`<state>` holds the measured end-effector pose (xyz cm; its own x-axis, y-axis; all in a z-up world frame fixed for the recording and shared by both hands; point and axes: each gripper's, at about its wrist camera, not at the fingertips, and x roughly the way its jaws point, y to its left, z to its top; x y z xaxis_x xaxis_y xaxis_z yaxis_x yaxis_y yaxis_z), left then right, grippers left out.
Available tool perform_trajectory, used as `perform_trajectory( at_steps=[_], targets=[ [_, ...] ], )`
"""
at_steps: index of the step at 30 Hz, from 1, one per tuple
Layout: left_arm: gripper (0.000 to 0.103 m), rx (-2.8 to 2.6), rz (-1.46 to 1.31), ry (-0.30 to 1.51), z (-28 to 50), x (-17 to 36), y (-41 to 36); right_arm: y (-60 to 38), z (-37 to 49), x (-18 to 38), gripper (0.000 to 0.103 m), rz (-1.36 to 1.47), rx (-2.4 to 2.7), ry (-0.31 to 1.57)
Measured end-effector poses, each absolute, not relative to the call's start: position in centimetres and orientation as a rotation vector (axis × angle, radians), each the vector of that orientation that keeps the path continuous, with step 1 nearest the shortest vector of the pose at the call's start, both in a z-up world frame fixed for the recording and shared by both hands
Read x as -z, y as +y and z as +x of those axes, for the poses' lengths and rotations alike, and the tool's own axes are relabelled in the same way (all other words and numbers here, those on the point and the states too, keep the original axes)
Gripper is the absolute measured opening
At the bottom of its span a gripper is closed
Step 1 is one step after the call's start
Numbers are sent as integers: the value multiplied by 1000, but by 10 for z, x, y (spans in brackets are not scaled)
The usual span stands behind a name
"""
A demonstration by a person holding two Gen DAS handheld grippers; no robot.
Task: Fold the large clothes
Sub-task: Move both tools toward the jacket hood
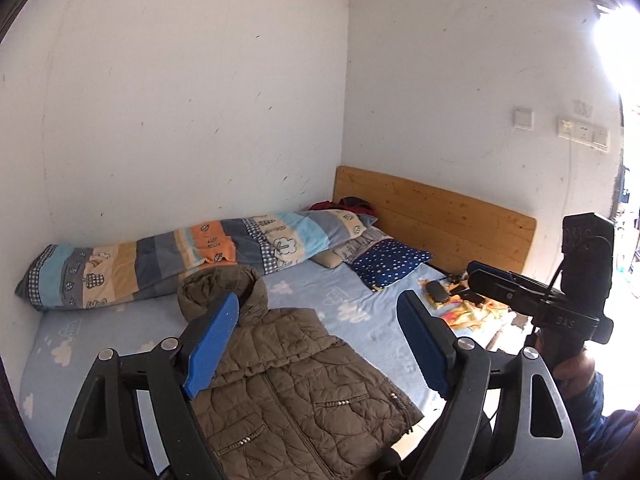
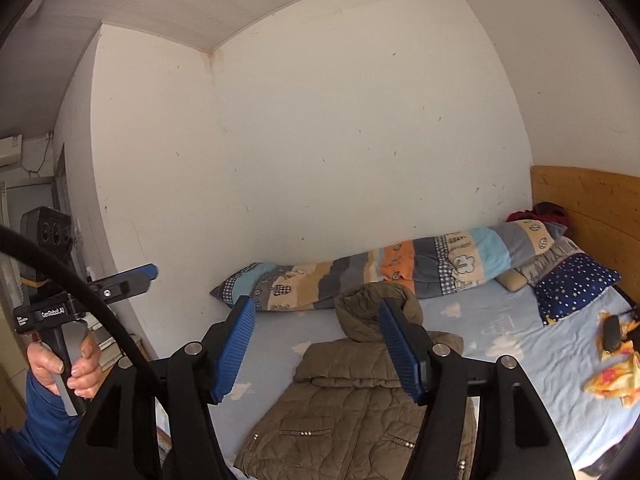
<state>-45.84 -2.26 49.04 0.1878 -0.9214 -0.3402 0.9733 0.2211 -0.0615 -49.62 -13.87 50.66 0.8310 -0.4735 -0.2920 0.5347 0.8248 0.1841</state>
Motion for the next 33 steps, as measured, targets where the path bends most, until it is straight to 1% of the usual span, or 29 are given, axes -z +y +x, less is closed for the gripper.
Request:
perform_trajectory(
  at_steps=[4, 8, 13, 18, 22, 28, 31, 33],
  targets=[
    [81, 1300, 195, 431, -424, -443, -52, -155, -470, -477, 69, 276, 529, 284],
    [81, 1248, 171, 540, -378, -388, -80, -190, -441, -432, 69, 342, 532, 364],
    [81, 1189, 152, 663, -320, -339, -119, -239, -404, -385, 69, 398, 538, 465],
    [81, 1128, 139, 764, -264, -296, -154, -284, -368, -346, 69, 475, 518, 516],
    [81, 1090, 176, 816, -227, -272, -184, -315, -339, -321, 69, 489, 512, 602],
    [81, 1043, 216, 855, -168, -263, -233, -374, -285, -318, 69, 376, 514, 721],
    [81, 1048, 208, 911, -136, -263, -255, -416, -254, -318, 70, 423, 455, 764],
    [81, 1037, 200, 945, -110, -262, -275, -456, -233, -317, 75, 468, 422, 773]
  ],
)
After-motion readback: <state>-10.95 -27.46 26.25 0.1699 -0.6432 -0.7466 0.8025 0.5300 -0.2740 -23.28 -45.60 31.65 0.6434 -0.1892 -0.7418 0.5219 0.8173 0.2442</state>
